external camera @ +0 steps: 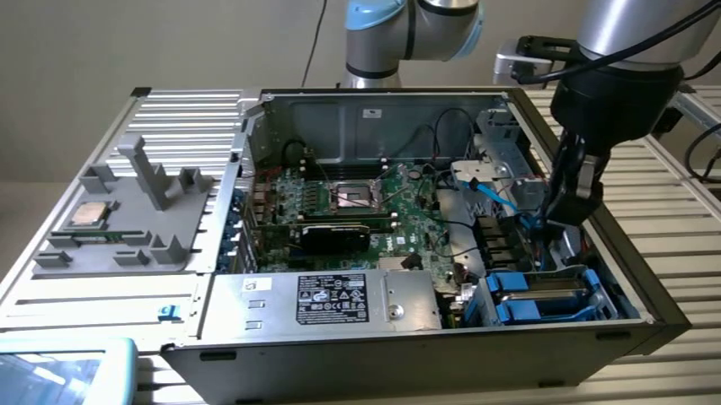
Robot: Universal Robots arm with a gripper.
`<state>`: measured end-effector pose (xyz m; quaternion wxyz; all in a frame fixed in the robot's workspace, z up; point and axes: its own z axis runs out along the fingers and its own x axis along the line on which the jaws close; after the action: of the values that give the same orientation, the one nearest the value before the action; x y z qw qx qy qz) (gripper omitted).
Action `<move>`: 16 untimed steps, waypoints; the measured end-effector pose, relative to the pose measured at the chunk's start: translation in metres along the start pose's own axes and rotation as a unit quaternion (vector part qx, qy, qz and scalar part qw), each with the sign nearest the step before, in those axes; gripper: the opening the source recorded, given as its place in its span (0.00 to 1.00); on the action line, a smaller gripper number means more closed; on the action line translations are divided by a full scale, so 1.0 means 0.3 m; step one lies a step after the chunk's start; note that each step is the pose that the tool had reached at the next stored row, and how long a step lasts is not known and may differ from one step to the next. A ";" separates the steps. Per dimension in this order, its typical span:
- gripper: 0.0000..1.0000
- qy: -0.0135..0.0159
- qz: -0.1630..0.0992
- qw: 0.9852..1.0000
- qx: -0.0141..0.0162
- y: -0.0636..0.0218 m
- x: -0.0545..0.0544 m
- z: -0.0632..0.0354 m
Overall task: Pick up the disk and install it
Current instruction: 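Insert the first disk wire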
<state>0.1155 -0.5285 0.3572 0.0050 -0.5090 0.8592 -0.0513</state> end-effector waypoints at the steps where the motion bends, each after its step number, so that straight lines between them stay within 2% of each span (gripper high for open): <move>1: 0.35 0.005 0.000 1.000 0.003 0.004 0.002 -0.001; 2: 0.35 0.009 -0.001 1.000 0.006 0.008 0.005 -0.001; 3: 0.35 0.011 -0.001 1.000 0.008 0.012 0.007 -0.001; 4: 0.35 0.012 -0.001 1.000 0.011 0.015 0.008 -0.001; 7: 0.35 0.010 0.001 1.000 0.017 0.020 0.011 0.000; 9: 0.35 0.013 0.004 1.000 0.023 0.023 0.012 0.002; 12: 0.35 0.019 0.009 0.999 0.027 0.028 0.015 0.008; 16: 0.35 0.026 0.012 0.999 0.031 0.034 0.016 0.018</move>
<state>0.1046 -0.5285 0.3511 -0.0012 -0.4970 0.8629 -0.0914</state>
